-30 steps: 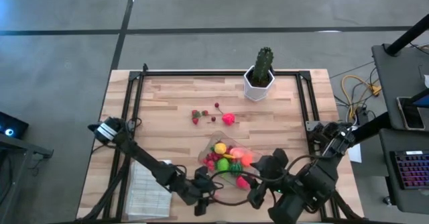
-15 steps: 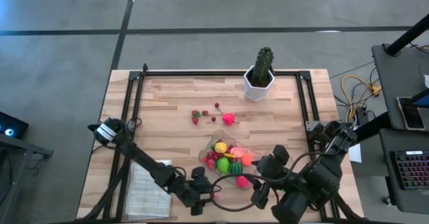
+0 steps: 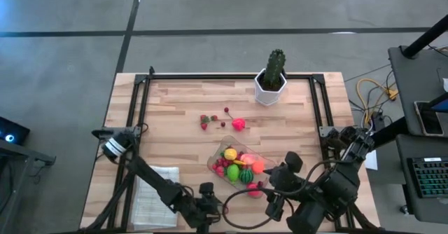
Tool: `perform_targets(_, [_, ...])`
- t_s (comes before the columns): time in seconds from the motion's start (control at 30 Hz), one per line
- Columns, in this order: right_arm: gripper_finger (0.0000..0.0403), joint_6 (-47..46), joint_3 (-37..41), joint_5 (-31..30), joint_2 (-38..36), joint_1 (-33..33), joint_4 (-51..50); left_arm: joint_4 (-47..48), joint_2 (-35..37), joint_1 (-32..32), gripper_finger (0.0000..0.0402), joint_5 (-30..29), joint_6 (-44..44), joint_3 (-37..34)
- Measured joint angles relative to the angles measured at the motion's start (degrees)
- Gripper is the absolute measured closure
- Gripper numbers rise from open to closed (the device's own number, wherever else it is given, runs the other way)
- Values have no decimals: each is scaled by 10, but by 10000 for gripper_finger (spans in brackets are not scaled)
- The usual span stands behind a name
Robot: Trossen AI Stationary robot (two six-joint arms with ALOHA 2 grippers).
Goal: Pick and placing Produce into tupperware
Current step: Put the pink peach into the transparent bin
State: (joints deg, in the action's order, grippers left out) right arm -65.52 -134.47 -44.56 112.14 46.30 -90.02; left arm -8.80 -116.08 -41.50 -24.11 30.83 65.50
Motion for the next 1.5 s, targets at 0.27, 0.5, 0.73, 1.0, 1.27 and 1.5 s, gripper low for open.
perform_targets(0.27, [179,-4,0,14,0,0,0,10,-43,1,153,-54,-23,54])
perform_targets(0.5, [179,-10,0,17,0,0,0,24,-42,1,153,-77,-28,58])
perform_targets(0.73, [179,-10,0,17,0,0,0,22,-48,5,153,-121,-28,58])
perform_targets(1.0, [179,-7,0,16,0,-1,0,9,-48,15,153,-114,-28,57])
perform_targets(1.27, [179,-7,0,15,0,-1,0,3,-48,17,153,-103,-28,56])
perform_targets(1.5, [179,-6,0,15,0,-1,0,2,-48,23,153,-73,-27,54])
